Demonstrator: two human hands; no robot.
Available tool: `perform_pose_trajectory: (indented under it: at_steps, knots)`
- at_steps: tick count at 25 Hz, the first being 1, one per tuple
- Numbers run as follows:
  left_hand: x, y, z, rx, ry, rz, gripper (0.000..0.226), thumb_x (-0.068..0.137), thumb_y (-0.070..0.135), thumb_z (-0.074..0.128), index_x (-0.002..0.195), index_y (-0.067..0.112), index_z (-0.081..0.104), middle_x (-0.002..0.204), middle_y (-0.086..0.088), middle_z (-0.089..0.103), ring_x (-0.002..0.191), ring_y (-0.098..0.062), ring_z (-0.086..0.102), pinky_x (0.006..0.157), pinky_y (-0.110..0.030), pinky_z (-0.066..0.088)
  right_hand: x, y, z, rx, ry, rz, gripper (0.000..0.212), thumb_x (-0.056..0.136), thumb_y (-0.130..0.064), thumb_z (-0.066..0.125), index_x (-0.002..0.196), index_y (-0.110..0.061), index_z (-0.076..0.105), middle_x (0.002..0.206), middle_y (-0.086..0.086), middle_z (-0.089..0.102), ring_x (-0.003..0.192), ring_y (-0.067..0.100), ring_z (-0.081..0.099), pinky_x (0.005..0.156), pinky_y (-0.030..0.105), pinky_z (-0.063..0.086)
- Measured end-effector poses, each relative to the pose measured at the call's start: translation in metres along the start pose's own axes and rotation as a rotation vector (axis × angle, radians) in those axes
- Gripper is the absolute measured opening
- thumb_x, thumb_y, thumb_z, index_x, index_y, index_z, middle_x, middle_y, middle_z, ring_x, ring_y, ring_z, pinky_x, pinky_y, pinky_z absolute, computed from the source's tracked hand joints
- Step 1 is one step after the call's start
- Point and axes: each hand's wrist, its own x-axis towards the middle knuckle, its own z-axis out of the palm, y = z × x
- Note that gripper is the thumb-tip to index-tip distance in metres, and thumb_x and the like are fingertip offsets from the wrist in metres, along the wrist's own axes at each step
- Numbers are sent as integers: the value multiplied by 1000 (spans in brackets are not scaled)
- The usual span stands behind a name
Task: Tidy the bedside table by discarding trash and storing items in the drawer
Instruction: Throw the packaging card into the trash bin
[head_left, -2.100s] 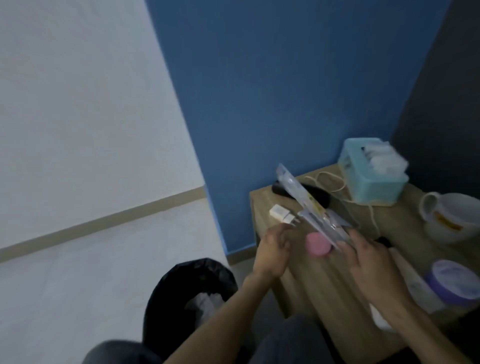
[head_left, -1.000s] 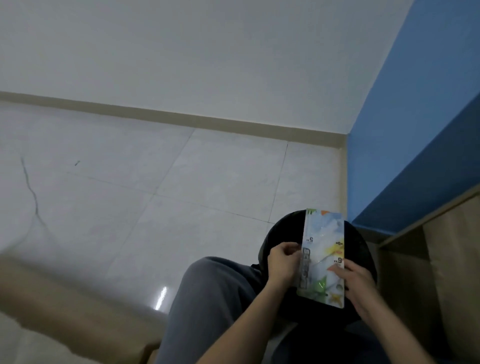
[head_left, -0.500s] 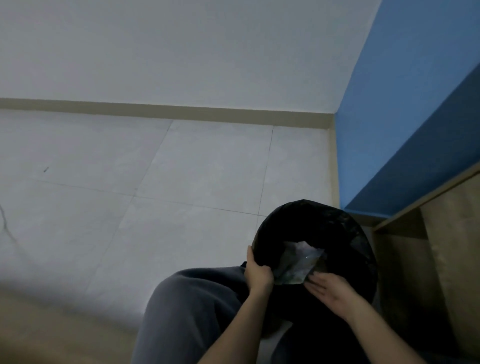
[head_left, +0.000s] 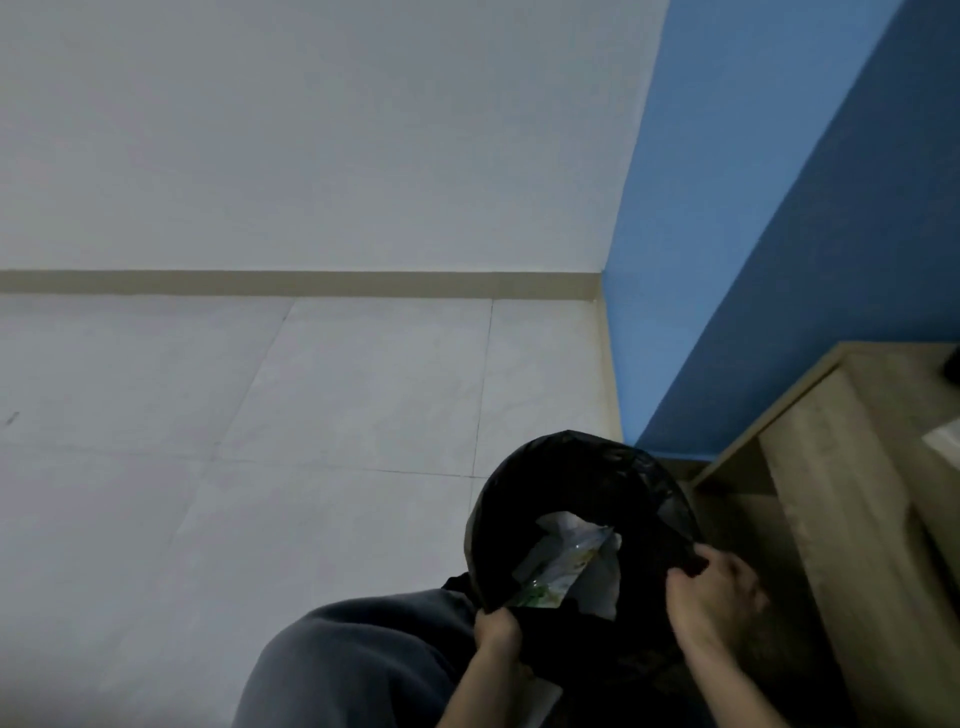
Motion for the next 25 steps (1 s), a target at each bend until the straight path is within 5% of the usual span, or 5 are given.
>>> perform_pose_trajectory:
  at_steps: [4,10,13,19,25]
  knots:
    - [-80,63,-23,122,-1,66,37,99,11,37,125,-11,51,127,-26,56,122,-37,52,98,-35,42,16,-2,13,267,-133,217,67,82,0,58,141,-4,26,147,22,33,132,39,35,109,46,30]
    - [-73,123,0,-158,-43,93,33,98,11,40,120,-9,52,111,-25,60,106,-42,58,90,-45,49,39,-32,23,630,-383,345,44,90,-12,50,133,-5,43,126,10,52,116,35,49,99,46,37]
    - [-80,161,13,-336,-173,134,38,101,19,36,129,-6,45,102,-16,57,98,-36,59,78,-43,47,47,-54,21,848,-498,367,44,93,-16,46,135,-8,40,138,15,46,117,31,47,103,43,34]
    - [-109,213,21,-533,-419,111,49,102,31,30,140,1,37,143,-19,43,130,-38,43,108,-50,36,53,-85,22,1090,-607,303,44,98,-15,30,141,-5,30,146,19,37,132,35,38,107,43,32]
    - [-158,189,26,-297,40,209,47,92,13,45,138,6,36,126,-14,48,119,-34,46,95,-39,38,20,-79,-51,955,-522,102,32,96,-8,36,125,-3,48,137,22,48,111,31,54,91,34,43]
